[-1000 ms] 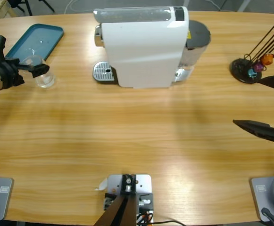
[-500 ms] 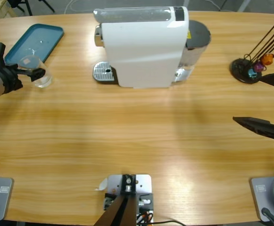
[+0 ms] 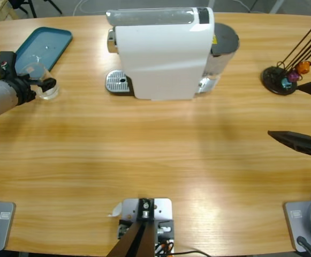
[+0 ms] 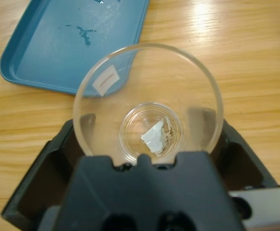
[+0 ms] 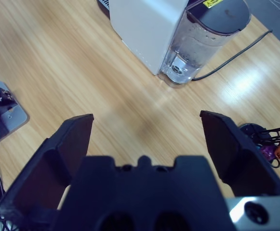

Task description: Pour coffee

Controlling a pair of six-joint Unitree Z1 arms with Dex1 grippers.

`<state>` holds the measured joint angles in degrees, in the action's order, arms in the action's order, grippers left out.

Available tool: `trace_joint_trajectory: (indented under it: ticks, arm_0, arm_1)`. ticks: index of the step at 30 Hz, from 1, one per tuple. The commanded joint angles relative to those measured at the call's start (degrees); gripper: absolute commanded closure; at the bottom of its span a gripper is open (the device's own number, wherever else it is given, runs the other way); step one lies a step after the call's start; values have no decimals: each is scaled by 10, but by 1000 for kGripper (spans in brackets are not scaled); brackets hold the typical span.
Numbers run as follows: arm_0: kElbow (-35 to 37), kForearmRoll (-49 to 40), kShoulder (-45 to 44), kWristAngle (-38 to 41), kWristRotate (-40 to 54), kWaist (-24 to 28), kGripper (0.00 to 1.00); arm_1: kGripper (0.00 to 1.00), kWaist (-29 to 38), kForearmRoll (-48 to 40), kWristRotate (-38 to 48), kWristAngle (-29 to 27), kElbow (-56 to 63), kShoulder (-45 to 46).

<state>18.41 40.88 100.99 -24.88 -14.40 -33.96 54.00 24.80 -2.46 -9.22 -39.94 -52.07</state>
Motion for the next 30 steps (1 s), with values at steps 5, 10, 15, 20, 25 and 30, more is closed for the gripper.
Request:
trace_joint_trajectory:
  ticks: [5, 10, 15, 20, 25, 30]
  arm_0:
    - [-45, 127, 68, 37, 18, 14, 717]
    - [-62, 220, 74, 164, 78, 13, 740]
    - [-62, 226, 51, 245, 105, 10, 740]
    - [-27, 188, 12, 285, 115, -3, 743]
    - [122, -59, -34, 291, 122, -11, 741]
    - [185, -134, 13, 306, 143, -9, 741]
  arm_1:
    - [41, -10, 0, -2, 7, 22, 12]
    - [41, -10, 0, -2, 5, 22, 13]
    - [41, -11, 0, -2, 4, 23, 14]
    - [41, -11, 0, -2, 3, 24, 20]
    - [41, -12, -1, -2, 3, 26, 23]
    - [45, -12, -2, -2, 1, 29, 35]
